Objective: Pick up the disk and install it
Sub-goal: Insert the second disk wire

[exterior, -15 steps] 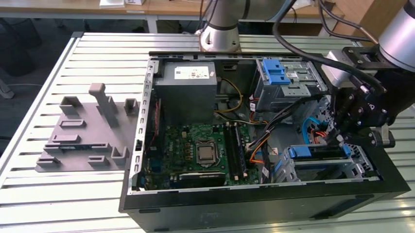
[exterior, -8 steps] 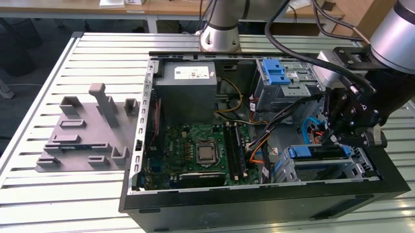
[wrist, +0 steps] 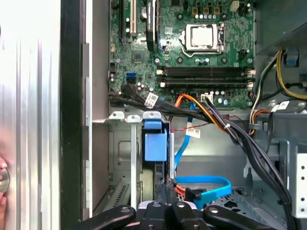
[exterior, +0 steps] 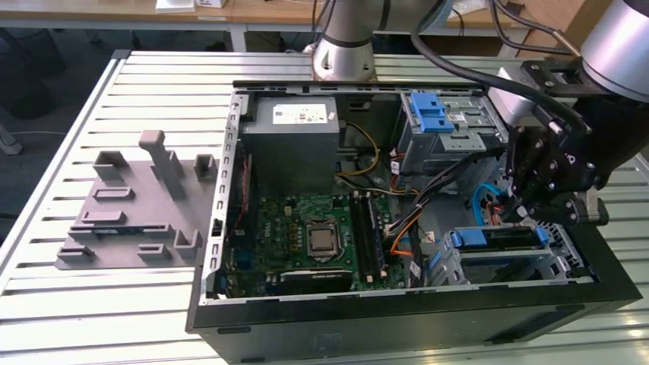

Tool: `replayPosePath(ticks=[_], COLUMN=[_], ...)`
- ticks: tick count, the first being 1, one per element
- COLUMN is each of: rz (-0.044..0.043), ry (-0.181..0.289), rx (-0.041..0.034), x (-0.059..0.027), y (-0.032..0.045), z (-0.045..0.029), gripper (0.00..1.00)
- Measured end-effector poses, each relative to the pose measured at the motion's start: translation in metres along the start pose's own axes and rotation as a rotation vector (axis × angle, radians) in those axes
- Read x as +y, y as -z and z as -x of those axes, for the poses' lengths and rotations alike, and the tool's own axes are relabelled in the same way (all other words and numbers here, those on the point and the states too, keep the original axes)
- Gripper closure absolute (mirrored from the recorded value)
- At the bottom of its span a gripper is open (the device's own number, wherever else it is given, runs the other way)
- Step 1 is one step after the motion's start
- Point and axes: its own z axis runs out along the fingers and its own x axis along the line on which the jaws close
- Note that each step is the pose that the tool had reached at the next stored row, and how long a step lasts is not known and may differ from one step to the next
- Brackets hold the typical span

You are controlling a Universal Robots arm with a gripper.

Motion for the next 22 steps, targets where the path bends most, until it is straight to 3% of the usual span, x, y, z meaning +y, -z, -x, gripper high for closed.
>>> replayPosePath(ticks=[9,18,20,21,22], rz=[0.0000,0.0055,0.0060,0.0063,0.0064], ry=[0.000,0.000,0.000,0.000,0.000], rx=[0.0001,0.0002,0.0002,0.0002,0.0000], x=[0.0039,0.0041,0.0041,0.0041,0.0041], y=[0.0149,0.0189,0.0192,0.0192,0.0191], z=[0.0023,0.0108,0.0149,0.0179,0.0206], gripper=[0.89,0.89,0.89,0.82,0.82])
